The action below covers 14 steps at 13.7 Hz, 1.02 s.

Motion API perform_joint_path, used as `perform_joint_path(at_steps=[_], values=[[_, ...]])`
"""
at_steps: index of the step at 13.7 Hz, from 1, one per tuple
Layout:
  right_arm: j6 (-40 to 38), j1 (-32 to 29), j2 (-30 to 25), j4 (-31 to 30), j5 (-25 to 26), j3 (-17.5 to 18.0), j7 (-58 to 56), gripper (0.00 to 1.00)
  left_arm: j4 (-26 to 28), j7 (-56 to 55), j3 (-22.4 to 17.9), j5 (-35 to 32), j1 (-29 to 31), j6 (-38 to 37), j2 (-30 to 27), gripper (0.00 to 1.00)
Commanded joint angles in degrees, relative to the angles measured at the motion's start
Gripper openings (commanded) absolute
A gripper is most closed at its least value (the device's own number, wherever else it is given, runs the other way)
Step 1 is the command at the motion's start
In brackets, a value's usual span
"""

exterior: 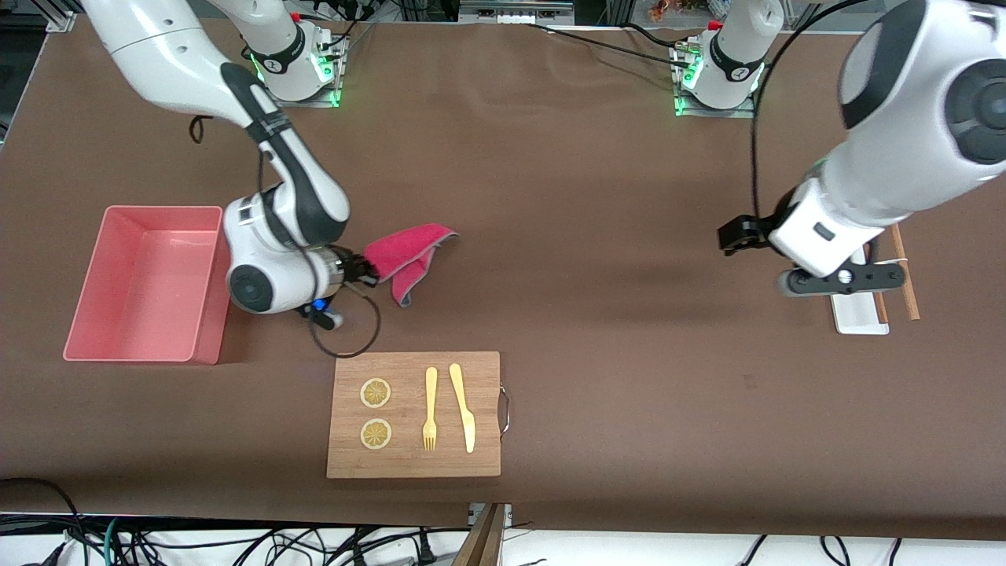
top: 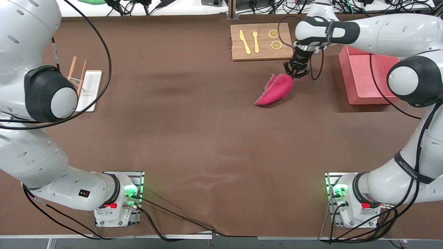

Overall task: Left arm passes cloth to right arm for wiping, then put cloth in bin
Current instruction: 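Lower the cloth to the table beside the pink bin with the right gripper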

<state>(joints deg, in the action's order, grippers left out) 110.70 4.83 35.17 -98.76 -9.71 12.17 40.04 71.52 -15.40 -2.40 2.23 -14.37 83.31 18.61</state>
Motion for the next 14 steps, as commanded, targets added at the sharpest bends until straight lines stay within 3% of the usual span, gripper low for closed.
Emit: perform_joint_path(at_steps=[1,4,7,9,14], values=[[-1.9,-0.4,-0.9,-0.2,2.8,-3.8,-8.7,0.00,13.9,6.1,0.5,-1.1,3.8,4.3,-11.1,1.00],[-2.0,-1.4,-1.8,0.3,7.0,-7.4,-17.9,0.00,23.6,12.4,6.9,-1.2,12.3,13.0,-18.2,1.00],[-2.0,-1.9,-2.1,1.8,12.0,-7.6,-20.6,0.00,21.4,12.3,8.1,-5.7,12.3,11.0,-17.0,1.00],[-1.3,-1.4,-1.8,3.1,13.4,-6.9,-18.1,0.00,19.7,12.9,9.9,-7.7,12.3,8.4,-16.5,1.00],[5.3,0.1,-0.2,3.6,13.6,0.5,-1.4,0.00,19.5,12.1,10.0,-5.9,12.9,8.4,-16.4,1.00]])
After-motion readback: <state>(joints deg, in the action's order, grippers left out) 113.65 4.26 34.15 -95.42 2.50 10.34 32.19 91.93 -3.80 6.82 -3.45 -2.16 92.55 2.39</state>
